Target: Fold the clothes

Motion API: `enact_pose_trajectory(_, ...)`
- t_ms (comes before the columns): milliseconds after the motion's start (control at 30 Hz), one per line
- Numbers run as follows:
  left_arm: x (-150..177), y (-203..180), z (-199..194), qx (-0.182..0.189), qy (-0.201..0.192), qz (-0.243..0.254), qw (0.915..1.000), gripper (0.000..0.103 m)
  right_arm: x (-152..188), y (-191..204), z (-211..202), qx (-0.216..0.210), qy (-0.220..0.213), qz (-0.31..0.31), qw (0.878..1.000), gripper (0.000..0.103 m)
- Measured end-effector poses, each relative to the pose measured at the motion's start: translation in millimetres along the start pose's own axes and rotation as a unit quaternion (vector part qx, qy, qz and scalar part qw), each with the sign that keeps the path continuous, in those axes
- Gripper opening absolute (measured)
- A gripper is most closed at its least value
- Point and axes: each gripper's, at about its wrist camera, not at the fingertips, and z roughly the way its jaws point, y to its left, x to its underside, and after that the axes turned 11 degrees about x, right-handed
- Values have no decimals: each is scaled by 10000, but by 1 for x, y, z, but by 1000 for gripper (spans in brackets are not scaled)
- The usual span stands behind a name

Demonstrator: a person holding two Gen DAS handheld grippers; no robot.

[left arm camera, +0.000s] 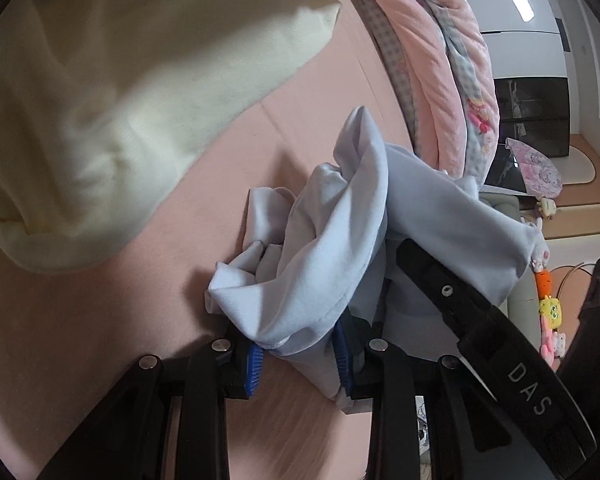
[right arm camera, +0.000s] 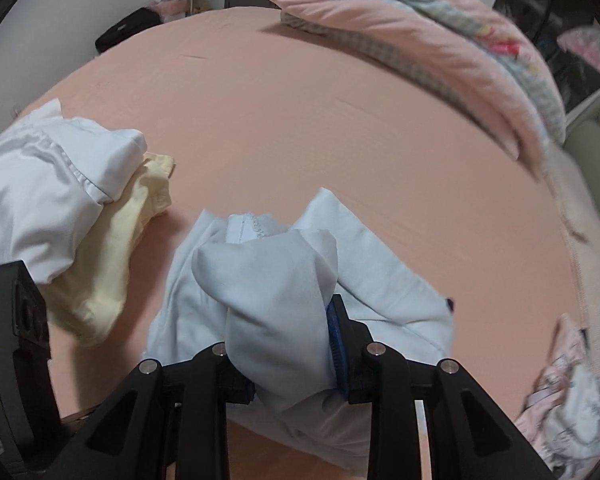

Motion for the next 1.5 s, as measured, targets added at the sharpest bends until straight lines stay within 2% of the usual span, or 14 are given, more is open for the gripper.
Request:
enact_pose_trajectory(200, -1, -13, 2, -276, 144, 225, 9993, 28, 6, -12, 11, -849, 293, 404, 9951, 37)
enact_pose_trajectory(233, -1, -16, 2, -344, 169, 303, 9988, 28, 7, -13, 13, -990, 342, 471, 9934, 46)
enact_pose_trajectory(267, -1, -19, 3, -412, 195, 374, 9983, 28, 8, -15, 15, -1131, 391, 538, 9914, 62)
enact_pose_trajectory(333, -1, -25, 4, -538, 254, 479, 9971, 29, 9, -17, 15, -1345, 442, 598, 9881, 78)
enact_pose_trajectory(400, 0, -28, 3, -582, 255, 507, 9967, 32, 9, -17, 12, -1510, 459, 603, 9856, 79)
enact_pose_trajectory(500, 2, -35, -3, -497, 176, 596, 9968, 46, 11, -28, 10, -1852, 501, 887, 9774, 79)
enact_pose_trajectory(533, 4, -37, -5, -470, 145, 632, 9968, 51, 12, -35, 9, -2032, 531, 1076, 9718, 79)
enact_pose_trajectory(600, 5, -43, -9, -519, 105, 712, 9961, 53, 14, -48, 7, -2399, 593, 1468, 9578, 79)
enact_pose_trajectory(733, 8, -57, -20, -541, 97, 981, 9937, 55, 23, -88, 2, -3448, 672, 2572, 9002, 79)
enact_pose_trajectory(833, 11, -66, -32, -459, -13, 1041, 9935, 61, 31, -109, -8, -3850, 571, 3046, 8693, 79)
enact_pose_trajectory(900, 12, -74, -40, -342, -126, 1061, 9937, 64, 32, -119, -19, -3848, 452, 3159, 8661, 79)
enact_pose_trajectory(1067, 16, -98, -46, -305, -250, 1366, 9898, 74, 45, -136, -42, -3383, 227, 3171, 8857, 79)
enact_pose_trajectory(1200, 22, -115, -38, -381, -162, 1652, 9854, 78, 63, -163, -47, -3153, 191, 3271, 8906, 79)
enact_pose_trajectory(1500, 37, -138, -14, -938, -73, 2100, 9732, 79, 79, -198, -32, -2949, 325, 3600, 8845, 79)
